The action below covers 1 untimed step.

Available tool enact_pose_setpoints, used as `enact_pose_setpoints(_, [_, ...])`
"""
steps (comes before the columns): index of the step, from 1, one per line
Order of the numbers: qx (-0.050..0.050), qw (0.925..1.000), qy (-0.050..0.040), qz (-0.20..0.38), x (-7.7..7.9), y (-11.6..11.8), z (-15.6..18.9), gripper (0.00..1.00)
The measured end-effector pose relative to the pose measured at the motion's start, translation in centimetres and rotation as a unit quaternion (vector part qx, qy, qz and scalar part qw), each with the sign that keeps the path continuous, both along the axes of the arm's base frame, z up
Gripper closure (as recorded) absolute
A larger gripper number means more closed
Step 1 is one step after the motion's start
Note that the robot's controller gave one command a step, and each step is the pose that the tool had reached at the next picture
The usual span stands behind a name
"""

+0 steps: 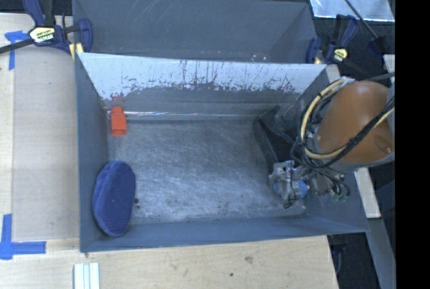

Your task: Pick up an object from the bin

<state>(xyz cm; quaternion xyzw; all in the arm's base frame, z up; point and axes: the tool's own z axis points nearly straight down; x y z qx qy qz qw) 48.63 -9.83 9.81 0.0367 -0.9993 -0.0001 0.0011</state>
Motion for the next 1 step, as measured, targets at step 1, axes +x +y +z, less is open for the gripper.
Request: enact_pose_setpoints(1, [-0.001, 1.0000, -0.0058, -0.001, 0.22, -0.05, 9.70, 1.00])
